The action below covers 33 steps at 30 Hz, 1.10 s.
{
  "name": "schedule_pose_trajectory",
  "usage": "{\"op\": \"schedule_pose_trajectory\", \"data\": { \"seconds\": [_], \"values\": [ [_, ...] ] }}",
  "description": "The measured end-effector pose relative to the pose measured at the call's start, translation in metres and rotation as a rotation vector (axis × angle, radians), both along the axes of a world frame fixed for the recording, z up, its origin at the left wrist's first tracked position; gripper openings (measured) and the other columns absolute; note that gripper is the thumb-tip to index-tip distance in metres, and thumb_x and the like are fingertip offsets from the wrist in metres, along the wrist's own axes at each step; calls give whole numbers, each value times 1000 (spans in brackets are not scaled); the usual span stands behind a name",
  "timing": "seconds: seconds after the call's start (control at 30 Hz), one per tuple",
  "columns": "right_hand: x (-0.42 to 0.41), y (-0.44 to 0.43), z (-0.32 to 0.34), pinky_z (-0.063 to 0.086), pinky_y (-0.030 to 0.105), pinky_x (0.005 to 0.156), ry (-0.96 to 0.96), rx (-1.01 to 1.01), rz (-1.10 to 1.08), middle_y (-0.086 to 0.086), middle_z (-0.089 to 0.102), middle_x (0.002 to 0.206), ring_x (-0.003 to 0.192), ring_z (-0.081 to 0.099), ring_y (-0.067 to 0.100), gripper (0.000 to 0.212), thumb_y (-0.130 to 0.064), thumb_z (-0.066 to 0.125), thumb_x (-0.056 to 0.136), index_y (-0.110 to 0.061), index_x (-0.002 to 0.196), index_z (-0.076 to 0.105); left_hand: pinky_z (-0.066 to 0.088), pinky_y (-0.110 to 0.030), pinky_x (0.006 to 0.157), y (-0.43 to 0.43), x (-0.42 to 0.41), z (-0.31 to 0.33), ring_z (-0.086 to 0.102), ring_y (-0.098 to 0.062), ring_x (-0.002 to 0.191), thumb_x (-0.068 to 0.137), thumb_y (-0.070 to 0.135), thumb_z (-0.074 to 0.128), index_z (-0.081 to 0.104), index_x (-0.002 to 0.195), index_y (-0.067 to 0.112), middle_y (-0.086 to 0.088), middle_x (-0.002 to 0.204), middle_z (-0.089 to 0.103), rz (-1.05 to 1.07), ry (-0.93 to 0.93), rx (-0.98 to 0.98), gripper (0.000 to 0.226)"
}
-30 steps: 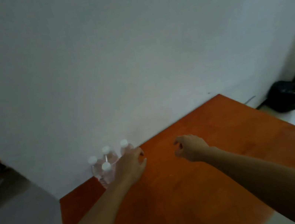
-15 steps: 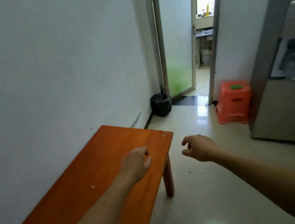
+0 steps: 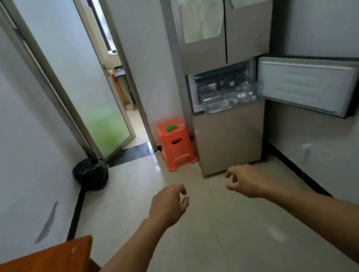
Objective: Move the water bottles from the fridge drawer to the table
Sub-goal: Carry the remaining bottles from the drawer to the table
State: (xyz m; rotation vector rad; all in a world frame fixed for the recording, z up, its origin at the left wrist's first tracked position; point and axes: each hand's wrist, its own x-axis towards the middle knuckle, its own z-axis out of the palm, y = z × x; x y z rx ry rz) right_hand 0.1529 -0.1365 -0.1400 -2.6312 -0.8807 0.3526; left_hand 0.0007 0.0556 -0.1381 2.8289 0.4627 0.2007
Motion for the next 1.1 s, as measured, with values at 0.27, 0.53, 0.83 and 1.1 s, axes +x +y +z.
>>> {"op": "schedule_pose_trajectory", "data": {
  "seconds": [0.27, 0.53, 0.83, 1.1],
  "values": [
    [181, -20, -3, 48, 31, 79, -35, -3, -168, -3, 67, 110, 96, 62, 17, 37, -45, 62, 86, -26, 118, 61, 53, -35, 78, 6, 213, -7, 59, -17, 85, 89, 33, 56, 59, 98, 20, 0, 97, 64, -233, -15, -51, 16],
    [341, -15, 1, 44, 27, 72, -16, 55, -295, -3, 67, 109, 91, 61, 16, 37, -45, 62, 85, -26, 118, 61, 48, -33, 77, 36, 405, 21, 59, -23, 97, 88, 31, 54, 59, 104, 21, -2, 105, 65, -351, -1, 39, 20],
    [536, -14, -25, 47, 28, 71, 35, 86, -305, -11, 58, 91, 83, 58, 10, 38, -43, 64, 86, -24, 119, 61, 44, -32, 76, 41, 587, -2, 59, -23, 98, 86, 31, 54, 59, 103, 21, -2, 104, 65, -365, 24, 26, 20],
    [706, 19, -13, 48, 29, 75, 52, 91, -205, -5, 60, 97, 89, 59, 15, 36, -41, 64, 86, -23, 117, 61, 51, -31, 72, 59, 719, 0, 59, -16, 82, 87, 31, 55, 58, 94, 24, 4, 90, 63, -226, 12, -28, 11]
  ]
}}
